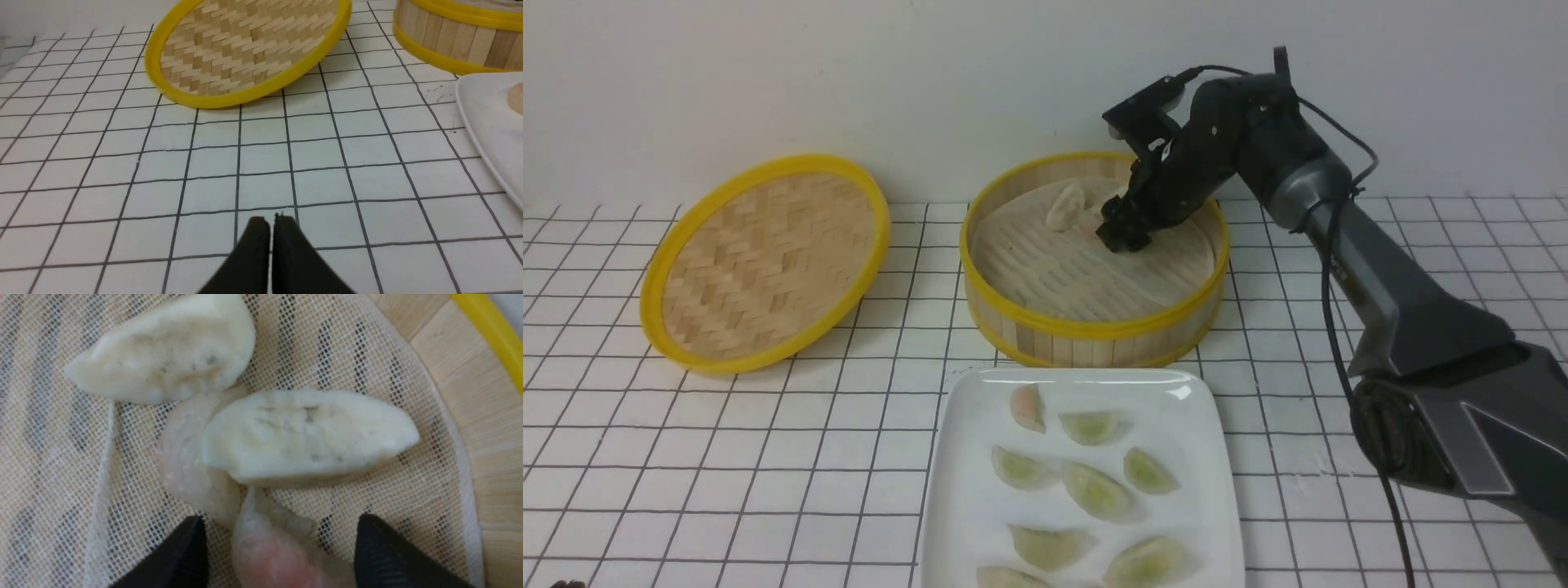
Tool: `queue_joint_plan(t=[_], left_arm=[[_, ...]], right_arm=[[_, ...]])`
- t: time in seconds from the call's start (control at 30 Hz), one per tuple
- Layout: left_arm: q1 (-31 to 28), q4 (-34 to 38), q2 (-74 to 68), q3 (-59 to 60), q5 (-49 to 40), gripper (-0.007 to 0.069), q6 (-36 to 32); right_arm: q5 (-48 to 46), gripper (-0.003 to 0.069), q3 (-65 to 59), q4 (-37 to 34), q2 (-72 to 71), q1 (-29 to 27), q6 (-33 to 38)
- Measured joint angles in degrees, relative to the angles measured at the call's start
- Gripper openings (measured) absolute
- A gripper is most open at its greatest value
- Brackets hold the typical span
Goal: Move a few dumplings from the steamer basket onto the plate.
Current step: Use the right arm to grab a dumpling from inside the steamer, then use the right arm to put the dumpling into the plate
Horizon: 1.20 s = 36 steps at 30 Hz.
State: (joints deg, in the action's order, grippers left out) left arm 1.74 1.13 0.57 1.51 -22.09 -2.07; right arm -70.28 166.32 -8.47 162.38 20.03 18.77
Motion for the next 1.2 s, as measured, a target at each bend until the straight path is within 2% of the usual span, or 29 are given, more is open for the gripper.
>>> queue_joint_plan(t=[0.07,0.1,0.4,0.53,0.73,0.93,1.03,1.13,1.17,1.2], left_arm=[[0.0,0.0,0.0,0.0,0.0,-0.0006,0.0],[0.0,0.0,0.0,0.0,0.0,-0.0006,0.0],[0.0,0.0,0.0,0.0,0.0,-0.0006,0.0],[0.0,0.0,0.0,0.0,0.0,-0.0006,0.0],[0.0,0.0,0.0,0.0,0.0,-0.0006,0.0],[0.0,0.0,0.0,0.0,0.0,-0.0006,0.0],[0.0,0.0,0.0,0.0,0.0,-0.0006,0.0],[0.0,0.0,0.0,0.0,0.0,-0.0006,0.0],[0.0,0.0,0.0,0.0,0.0,-0.0006,0.0],[0.0,0.0,0.0,0.0,0.0,-0.0006,0.0]], right_arm=[[-0.2,0.0206,0.0,0.0,-0.4,0.1,-1.0],[-0.6,0.0183,0.1,0.2,-0.6,0.1,-1.3],[-2.1,0.0194,-2.7,4.2,-9.8,-0.1,-10.9],[-1.6,0.0194,-18.3,3.2,-23.3,0.7,-12.7],[-1.4,0.0194,-52.8,-2.0,-43.6,6.0,-14.0],[-1.4,0.0196,-66.5,-3.5,-45.1,10.3,-13.3],[-1.0,0.0278,-67.8,-5.0,-43.7,11.4,-13.2],[-0.8,0.0407,-67.8,-5.5,-43.5,11.7,-12.8],[-0.8,0.0426,-67.8,-5.5,-43.5,11.7,-12.8],[-0.8,0.0493,-67.1,-5.0,-43.5,11.7,-12.8]])
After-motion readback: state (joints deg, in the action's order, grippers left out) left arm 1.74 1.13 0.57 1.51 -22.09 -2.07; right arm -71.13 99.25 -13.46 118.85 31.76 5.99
